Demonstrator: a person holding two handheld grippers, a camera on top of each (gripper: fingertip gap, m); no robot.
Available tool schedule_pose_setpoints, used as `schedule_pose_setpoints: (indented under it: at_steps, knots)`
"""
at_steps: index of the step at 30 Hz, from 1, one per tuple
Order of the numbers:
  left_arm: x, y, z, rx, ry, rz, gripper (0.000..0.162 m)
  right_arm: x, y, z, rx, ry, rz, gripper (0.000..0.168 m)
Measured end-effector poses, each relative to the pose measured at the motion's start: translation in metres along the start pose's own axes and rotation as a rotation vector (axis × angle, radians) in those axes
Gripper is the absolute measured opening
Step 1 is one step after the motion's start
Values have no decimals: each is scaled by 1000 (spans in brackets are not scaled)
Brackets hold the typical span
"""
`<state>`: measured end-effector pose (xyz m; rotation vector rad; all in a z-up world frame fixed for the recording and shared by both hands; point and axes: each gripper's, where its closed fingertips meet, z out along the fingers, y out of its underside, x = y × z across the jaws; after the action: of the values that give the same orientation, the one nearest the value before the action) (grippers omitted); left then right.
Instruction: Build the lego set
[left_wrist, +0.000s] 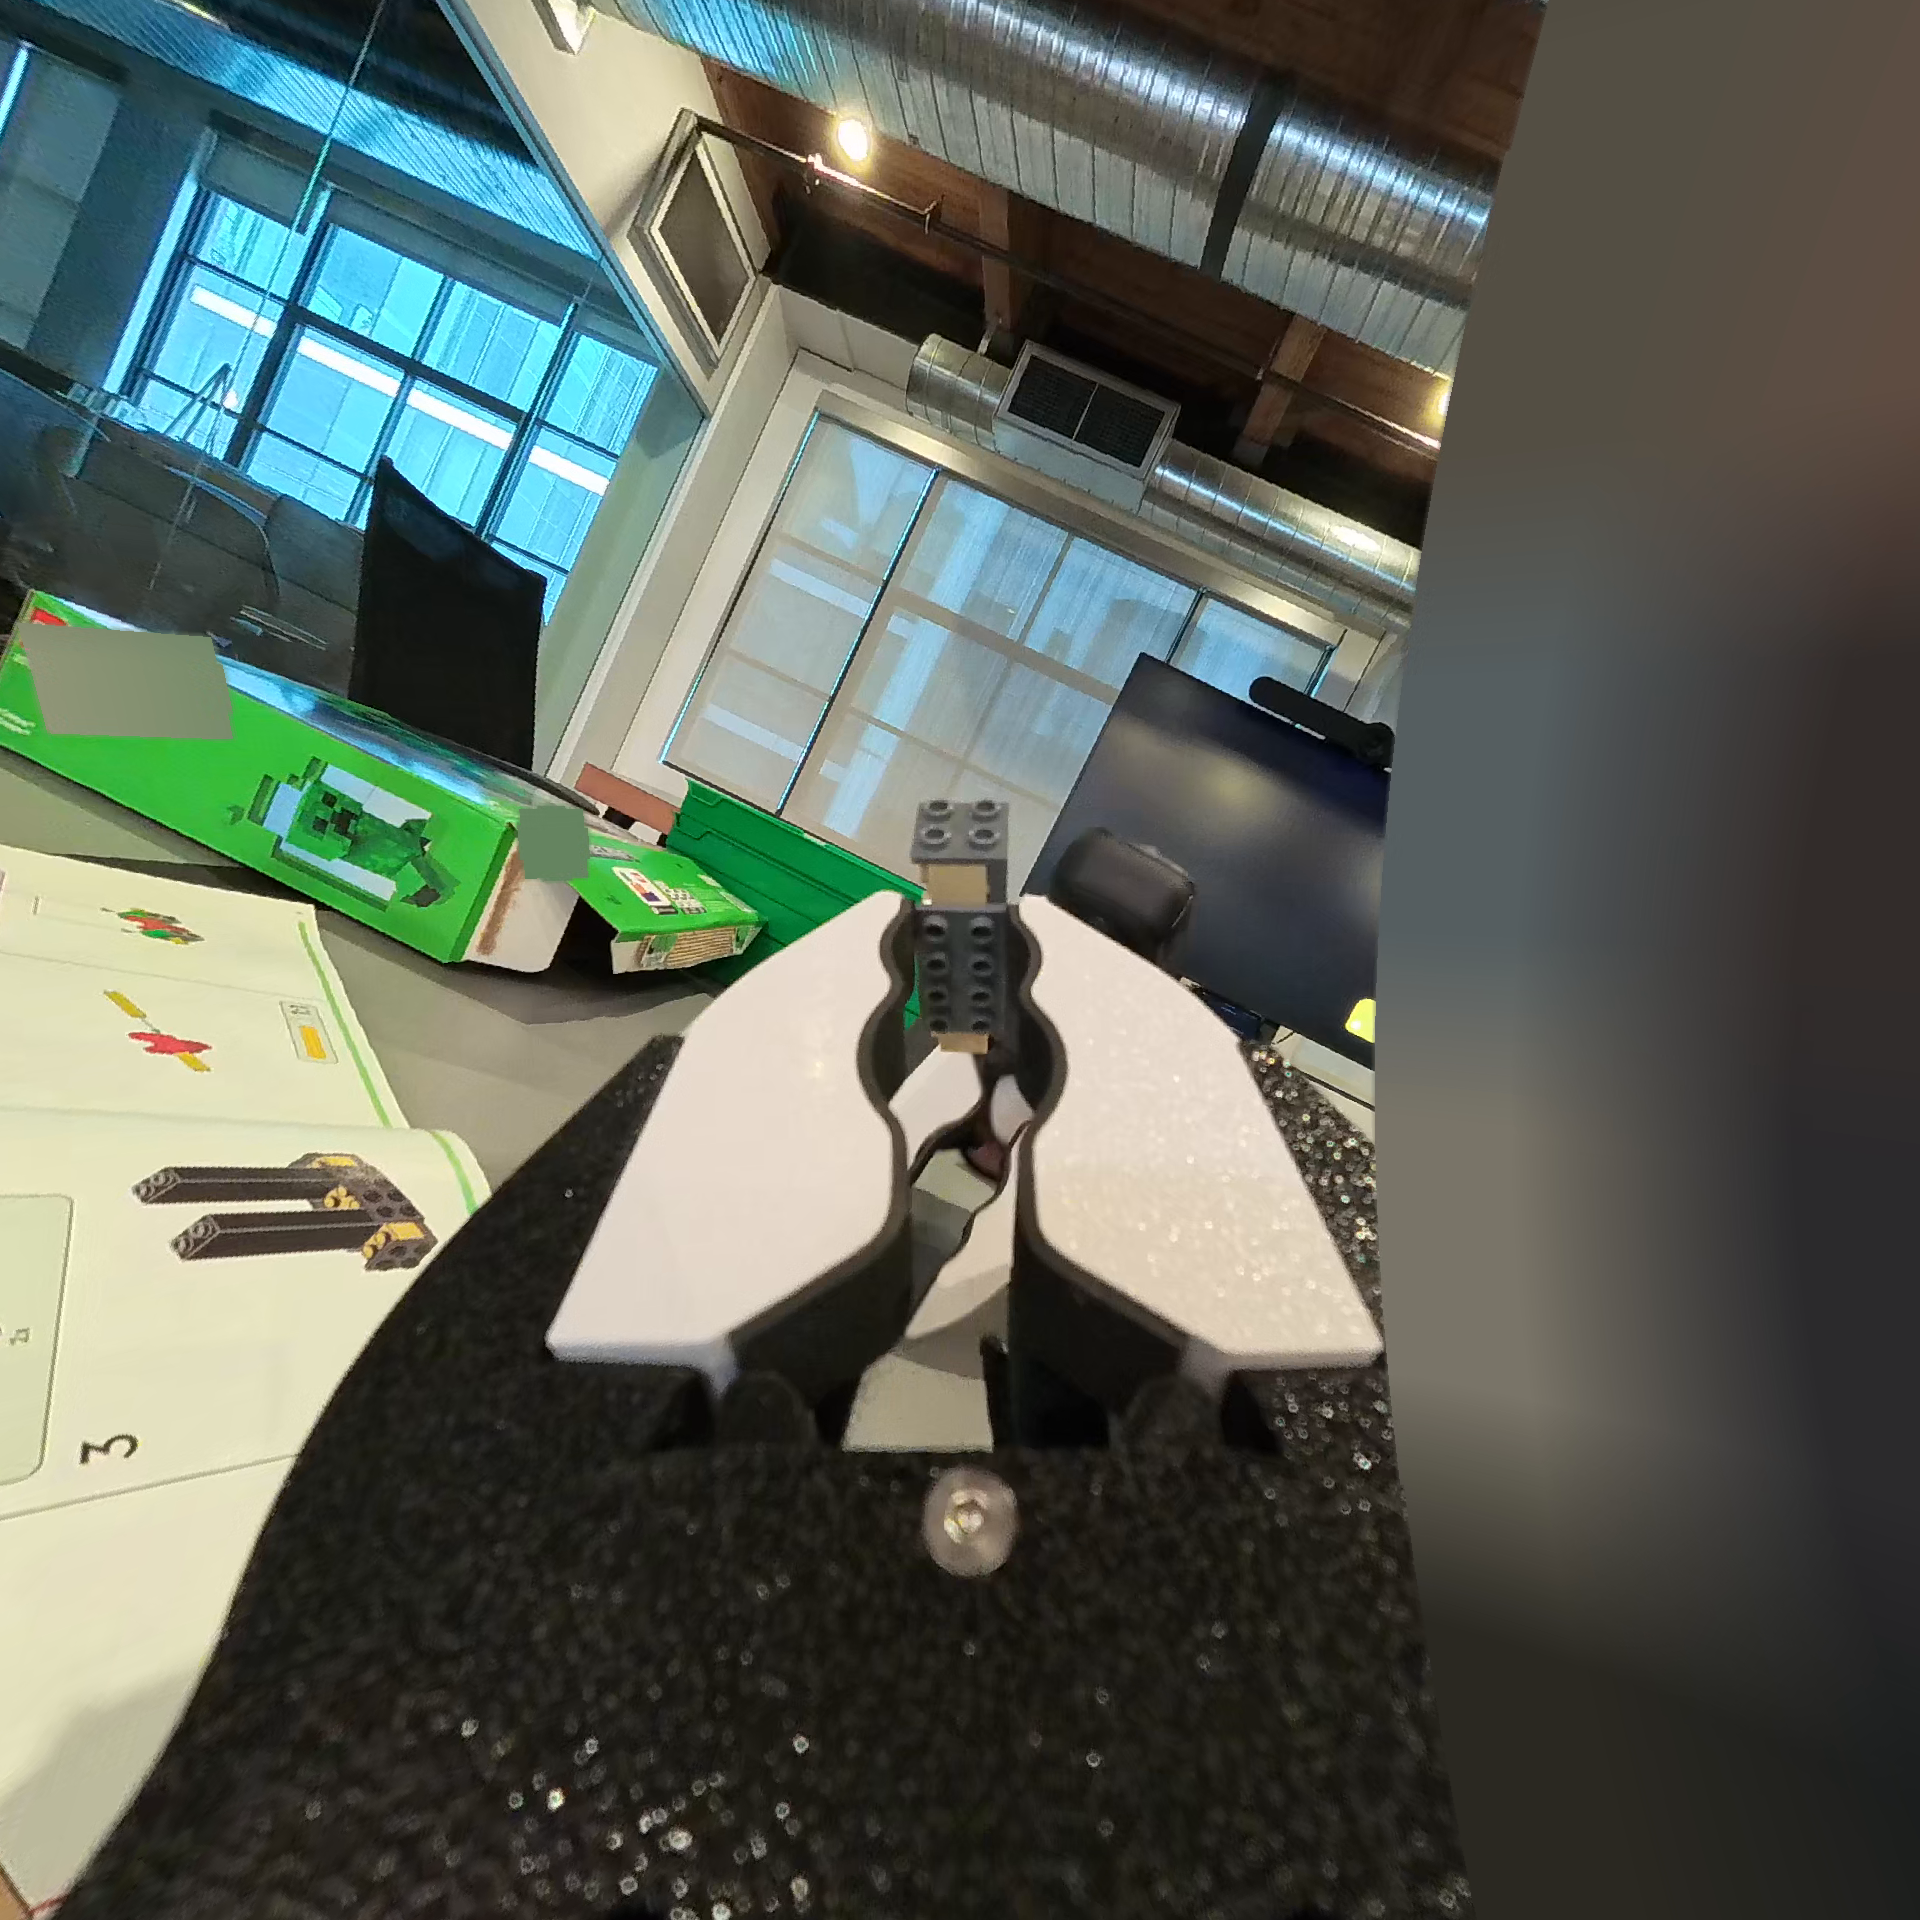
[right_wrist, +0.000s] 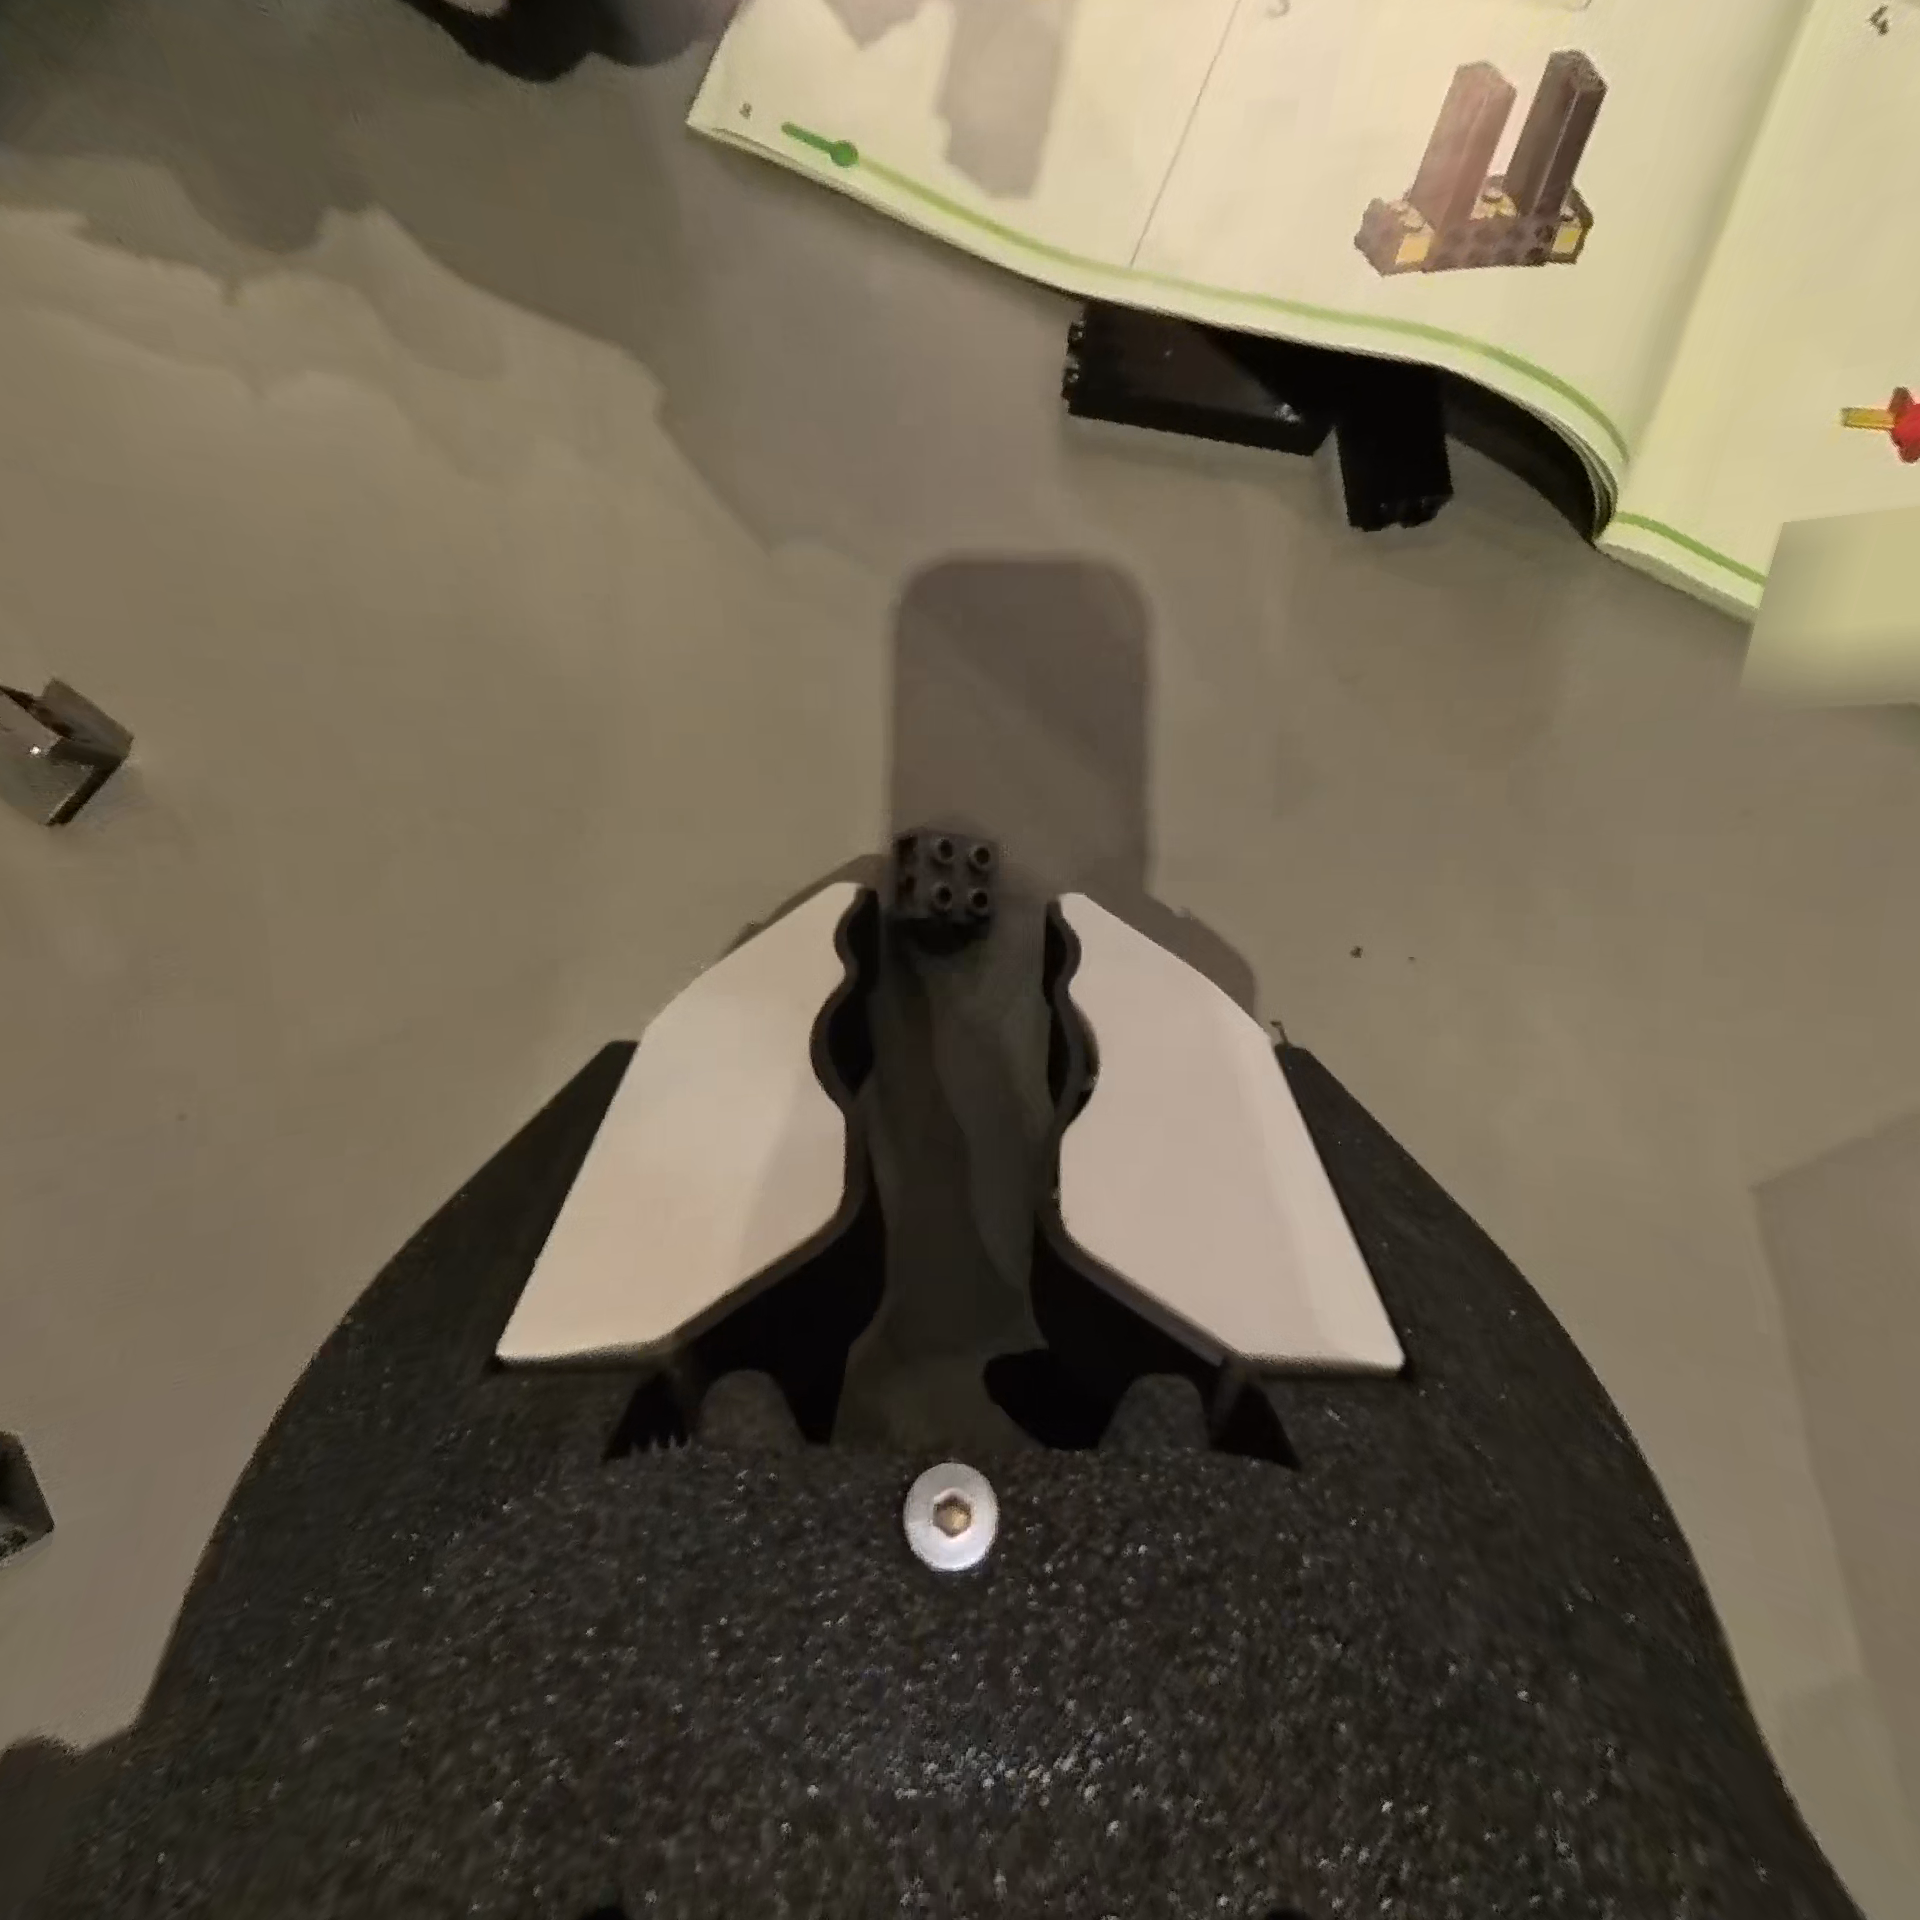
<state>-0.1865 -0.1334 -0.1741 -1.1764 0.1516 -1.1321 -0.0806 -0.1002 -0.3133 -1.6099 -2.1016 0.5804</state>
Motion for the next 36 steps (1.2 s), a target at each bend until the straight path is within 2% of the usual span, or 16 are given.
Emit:
schedule_pose_setpoints:
  at_steps: [4,8,18,29,36]
  knots:
    - [-1,0,-1,4,-1,-4,16,-4,-5,-12,-5,32,62,23]
    - [-1,0,0,2,0,-7,16,-10,-12,-15,-46,80,12,15]
    - [0,2,1,-12,5,-3,16,-3,-7,-2,-191,55,-14,10]
    - [1,4,3,-23,9,0,16,2,-3,0,-248,47,-23,10]
    - [1,5,4,-31,9,7,16,1,-4,1,-228,28,-18,7]
